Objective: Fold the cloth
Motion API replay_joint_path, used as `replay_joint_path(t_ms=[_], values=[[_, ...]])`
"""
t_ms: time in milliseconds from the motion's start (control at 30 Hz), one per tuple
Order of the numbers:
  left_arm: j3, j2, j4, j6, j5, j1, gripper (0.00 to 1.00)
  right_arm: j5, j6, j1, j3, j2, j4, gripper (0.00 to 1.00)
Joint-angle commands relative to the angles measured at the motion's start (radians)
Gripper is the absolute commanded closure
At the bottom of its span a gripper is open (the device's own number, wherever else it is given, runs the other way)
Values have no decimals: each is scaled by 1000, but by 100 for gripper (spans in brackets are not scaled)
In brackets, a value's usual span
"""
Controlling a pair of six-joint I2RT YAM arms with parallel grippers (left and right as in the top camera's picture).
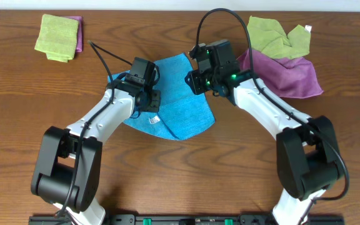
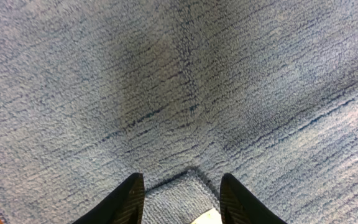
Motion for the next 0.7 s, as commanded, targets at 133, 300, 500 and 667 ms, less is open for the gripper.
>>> replay_joint_path(t_ms=[133, 300, 500, 667], values=[[-6, 10, -29, 17, 60, 0, 68, -25, -6, 1, 2, 8, 6, 68], [-6, 10, -95, 17, 80, 0, 71, -25, -6, 1, 2, 8, 6, 69], [-41, 10, -104, 17, 80, 0, 75, -25, -6, 1, 2, 8, 6, 70], [-79, 10, -54, 14, 80, 0, 74, -25, -6, 1, 2, 8, 6, 71]])
